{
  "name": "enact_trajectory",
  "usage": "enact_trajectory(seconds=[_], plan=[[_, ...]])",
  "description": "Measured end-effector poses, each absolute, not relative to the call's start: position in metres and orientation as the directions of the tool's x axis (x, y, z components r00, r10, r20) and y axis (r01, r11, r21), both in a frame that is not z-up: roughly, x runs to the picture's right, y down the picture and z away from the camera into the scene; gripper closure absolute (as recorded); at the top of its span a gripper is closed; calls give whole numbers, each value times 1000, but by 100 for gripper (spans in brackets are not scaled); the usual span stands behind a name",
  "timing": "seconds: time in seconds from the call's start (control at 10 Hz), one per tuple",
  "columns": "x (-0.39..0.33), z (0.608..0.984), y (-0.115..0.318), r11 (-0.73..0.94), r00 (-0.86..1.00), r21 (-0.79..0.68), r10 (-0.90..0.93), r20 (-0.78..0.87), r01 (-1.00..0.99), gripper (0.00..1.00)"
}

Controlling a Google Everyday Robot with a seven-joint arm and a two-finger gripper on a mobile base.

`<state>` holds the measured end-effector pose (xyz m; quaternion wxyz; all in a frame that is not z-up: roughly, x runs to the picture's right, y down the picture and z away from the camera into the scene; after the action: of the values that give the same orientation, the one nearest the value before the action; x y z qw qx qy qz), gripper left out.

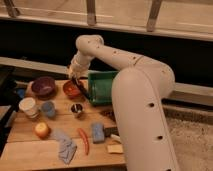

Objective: Place brush in red bowl

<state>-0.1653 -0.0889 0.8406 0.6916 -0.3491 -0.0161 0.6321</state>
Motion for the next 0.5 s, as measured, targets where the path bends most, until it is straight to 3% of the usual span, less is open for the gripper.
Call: enact_trajectory(seconds=[0.5], plan=[[-198,832,-40,0,313,-544,818,-483,-839,100]])
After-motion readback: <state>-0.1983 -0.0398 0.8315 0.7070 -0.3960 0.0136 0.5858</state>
